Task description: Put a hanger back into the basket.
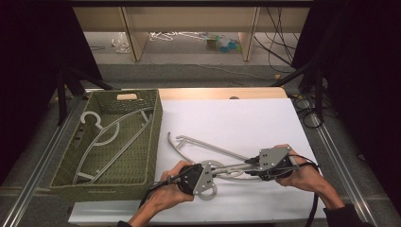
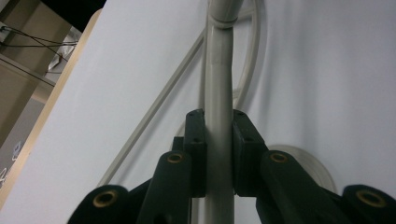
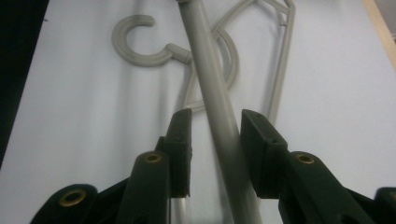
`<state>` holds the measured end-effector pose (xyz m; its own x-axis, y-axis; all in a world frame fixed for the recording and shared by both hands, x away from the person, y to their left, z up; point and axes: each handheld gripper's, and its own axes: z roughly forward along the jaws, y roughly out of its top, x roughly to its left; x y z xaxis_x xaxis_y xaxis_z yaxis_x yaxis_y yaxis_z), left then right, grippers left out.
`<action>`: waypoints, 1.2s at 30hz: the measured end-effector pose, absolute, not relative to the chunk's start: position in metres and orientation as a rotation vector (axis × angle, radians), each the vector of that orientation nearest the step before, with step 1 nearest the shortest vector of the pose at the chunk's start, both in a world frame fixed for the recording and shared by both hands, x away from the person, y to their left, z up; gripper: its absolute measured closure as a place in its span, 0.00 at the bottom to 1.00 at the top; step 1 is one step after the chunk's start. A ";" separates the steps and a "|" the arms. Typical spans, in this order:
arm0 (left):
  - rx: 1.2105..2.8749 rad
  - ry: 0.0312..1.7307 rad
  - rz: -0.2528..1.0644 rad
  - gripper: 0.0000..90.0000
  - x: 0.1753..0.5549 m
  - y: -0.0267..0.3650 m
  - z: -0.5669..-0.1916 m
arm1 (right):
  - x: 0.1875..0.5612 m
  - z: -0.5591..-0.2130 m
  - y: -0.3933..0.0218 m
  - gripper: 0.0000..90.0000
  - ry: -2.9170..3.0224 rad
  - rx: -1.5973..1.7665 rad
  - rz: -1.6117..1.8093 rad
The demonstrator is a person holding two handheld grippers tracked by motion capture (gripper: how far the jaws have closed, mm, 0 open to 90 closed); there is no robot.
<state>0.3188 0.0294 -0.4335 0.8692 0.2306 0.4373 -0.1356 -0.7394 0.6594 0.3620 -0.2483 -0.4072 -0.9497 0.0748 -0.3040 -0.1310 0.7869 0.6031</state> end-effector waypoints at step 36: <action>1.817 0.771 0.110 0.88 0.330 0.093 -0.356 | 0.335 -0.392 -0.277 0.27 2.396 0.557 1.272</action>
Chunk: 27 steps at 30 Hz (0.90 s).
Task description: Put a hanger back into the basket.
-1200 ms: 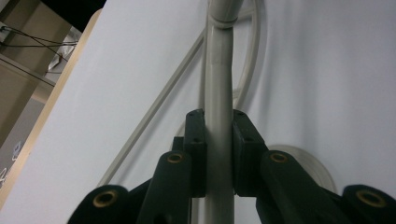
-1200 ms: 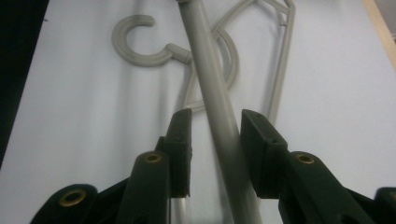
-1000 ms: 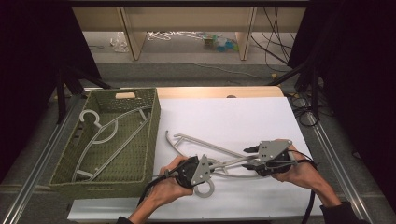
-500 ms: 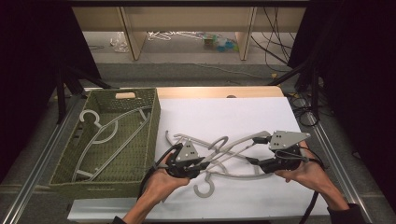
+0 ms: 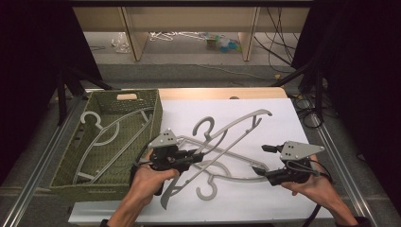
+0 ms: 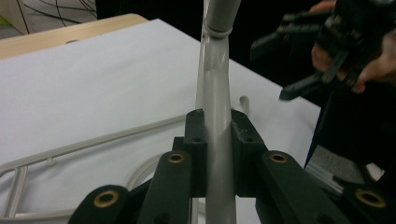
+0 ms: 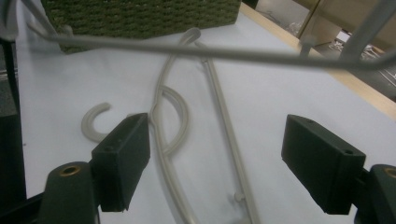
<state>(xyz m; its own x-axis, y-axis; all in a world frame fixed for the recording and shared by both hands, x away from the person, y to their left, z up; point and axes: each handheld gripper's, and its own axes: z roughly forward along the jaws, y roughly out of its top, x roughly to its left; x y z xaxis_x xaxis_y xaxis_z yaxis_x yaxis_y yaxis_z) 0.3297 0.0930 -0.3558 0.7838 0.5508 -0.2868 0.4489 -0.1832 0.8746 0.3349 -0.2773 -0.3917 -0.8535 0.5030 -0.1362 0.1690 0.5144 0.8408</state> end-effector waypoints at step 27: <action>1.584 0.966 0.276 0.88 0.349 0.222 -0.280 | 0.324 -0.412 -0.281 0.24 2.458 0.585 1.271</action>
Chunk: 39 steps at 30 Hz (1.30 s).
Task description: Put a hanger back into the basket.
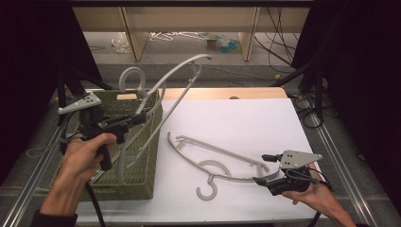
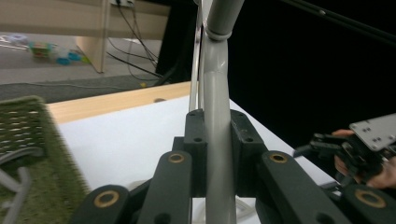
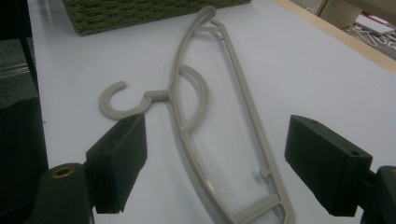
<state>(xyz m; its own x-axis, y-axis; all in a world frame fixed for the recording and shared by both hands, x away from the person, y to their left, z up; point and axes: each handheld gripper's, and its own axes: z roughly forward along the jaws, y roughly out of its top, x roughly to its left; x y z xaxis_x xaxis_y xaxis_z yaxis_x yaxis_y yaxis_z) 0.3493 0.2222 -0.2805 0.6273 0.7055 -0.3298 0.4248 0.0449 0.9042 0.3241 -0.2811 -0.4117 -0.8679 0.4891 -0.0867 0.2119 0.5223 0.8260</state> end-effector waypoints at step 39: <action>1.681 1.148 0.429 0.88 0.374 0.350 -0.352 | 0.325 -0.413 -0.282 0.24 2.480 0.583 1.260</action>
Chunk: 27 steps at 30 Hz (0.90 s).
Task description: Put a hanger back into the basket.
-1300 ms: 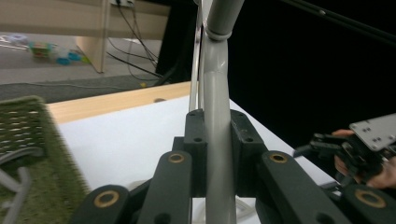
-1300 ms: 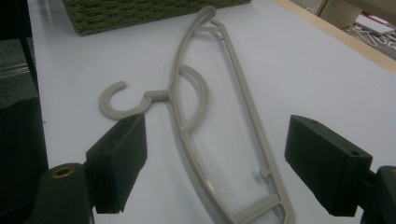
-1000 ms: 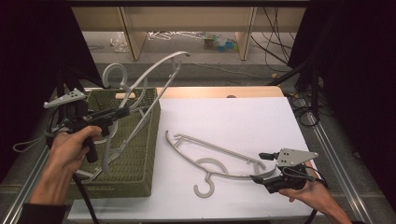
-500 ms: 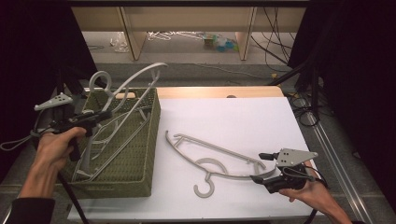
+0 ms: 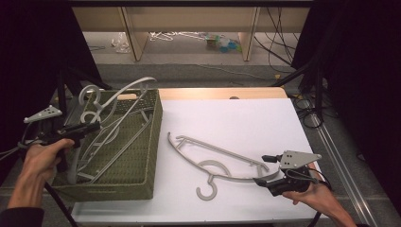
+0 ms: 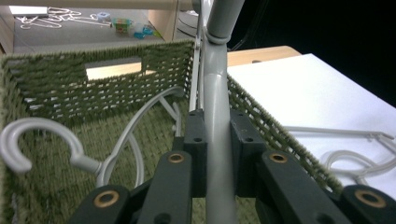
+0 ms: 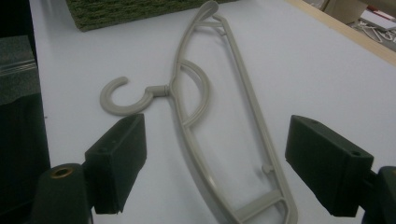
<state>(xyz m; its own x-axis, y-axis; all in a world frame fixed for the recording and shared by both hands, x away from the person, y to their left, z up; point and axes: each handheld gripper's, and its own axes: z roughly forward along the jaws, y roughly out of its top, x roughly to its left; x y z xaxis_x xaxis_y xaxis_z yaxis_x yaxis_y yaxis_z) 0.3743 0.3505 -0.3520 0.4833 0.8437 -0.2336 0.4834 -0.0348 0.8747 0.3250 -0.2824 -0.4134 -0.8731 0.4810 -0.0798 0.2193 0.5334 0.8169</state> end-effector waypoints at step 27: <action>1.755 1.298 0.281 0.88 0.391 0.356 -0.387 | 0.326 -0.416 -0.282 0.24 2.494 0.580 1.251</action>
<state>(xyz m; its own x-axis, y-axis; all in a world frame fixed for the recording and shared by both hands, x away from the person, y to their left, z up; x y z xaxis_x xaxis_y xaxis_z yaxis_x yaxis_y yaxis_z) 0.3911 0.3559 -0.3874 0.4212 0.8506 -0.3148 0.6446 -0.0366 0.7637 0.3260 -0.2819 -0.4159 -0.8767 0.4750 -0.0766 0.2226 0.5415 0.8107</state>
